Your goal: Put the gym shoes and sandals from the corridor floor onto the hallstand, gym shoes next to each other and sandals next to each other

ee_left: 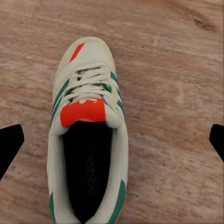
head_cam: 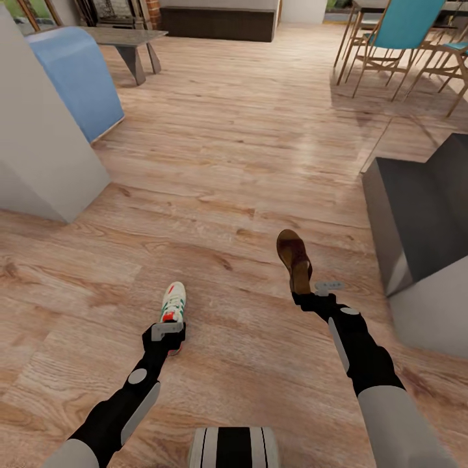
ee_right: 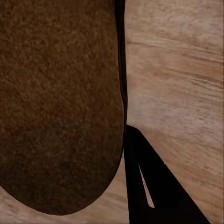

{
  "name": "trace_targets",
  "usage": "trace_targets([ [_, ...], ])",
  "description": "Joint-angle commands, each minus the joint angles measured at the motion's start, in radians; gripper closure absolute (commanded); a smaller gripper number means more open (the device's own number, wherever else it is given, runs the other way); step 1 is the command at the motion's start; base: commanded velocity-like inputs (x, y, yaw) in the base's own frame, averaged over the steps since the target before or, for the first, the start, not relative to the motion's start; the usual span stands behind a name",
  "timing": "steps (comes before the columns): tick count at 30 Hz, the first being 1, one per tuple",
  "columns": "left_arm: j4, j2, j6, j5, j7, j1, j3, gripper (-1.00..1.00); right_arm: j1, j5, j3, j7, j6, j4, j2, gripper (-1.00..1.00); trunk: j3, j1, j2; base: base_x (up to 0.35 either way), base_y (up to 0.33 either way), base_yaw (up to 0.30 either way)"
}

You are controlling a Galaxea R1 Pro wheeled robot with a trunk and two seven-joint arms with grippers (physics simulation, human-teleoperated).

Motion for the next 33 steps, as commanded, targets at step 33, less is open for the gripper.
trace_targets([
  [33,0.014,0.006,-0.094,0.012,0.008,-0.001,-0.001,-1.0,0.0,0.007,-0.003,0.006,0.006,-0.002,0.0,1.0,-0.107,0.01,-0.005,0.0,0.0,0.006],
])
